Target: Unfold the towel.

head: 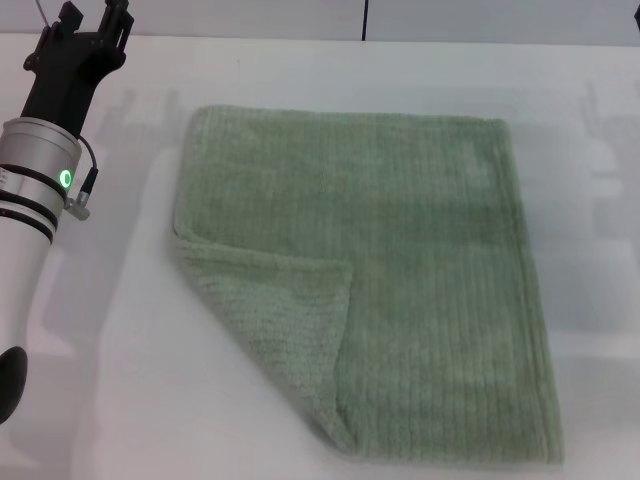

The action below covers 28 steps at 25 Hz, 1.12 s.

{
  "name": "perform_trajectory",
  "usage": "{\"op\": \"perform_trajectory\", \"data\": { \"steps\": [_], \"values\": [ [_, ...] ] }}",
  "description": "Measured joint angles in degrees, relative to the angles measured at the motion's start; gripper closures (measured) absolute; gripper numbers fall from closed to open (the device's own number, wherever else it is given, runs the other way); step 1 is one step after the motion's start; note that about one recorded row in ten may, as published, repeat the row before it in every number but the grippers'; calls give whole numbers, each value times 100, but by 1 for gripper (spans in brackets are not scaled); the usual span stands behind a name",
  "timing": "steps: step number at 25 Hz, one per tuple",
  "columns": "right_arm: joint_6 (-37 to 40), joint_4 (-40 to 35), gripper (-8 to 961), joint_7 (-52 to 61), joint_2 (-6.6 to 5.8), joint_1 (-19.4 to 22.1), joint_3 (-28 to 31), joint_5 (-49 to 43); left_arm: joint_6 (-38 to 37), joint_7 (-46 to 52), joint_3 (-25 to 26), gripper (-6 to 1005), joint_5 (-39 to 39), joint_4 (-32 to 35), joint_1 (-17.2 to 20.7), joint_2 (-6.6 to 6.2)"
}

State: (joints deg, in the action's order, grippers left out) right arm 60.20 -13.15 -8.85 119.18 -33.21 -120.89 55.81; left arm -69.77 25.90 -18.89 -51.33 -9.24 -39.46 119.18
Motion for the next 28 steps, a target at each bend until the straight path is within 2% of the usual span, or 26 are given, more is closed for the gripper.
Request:
{"op": "perform_trajectory", "data": {
  "steps": [17,26,28],
  "values": [
    [-44,-76,376,24,9,1,-40,-9,176,-33,9,416,-22,148,-24,-17],
    [-117,-453,416,19,12,8,-40,-9,176,-28,50,442,-37,292,-100,-24],
    [-132,-558,424,23,16,27,-40,-9,176,10,52,500,-39,423,-104,-35]
  ]
}}
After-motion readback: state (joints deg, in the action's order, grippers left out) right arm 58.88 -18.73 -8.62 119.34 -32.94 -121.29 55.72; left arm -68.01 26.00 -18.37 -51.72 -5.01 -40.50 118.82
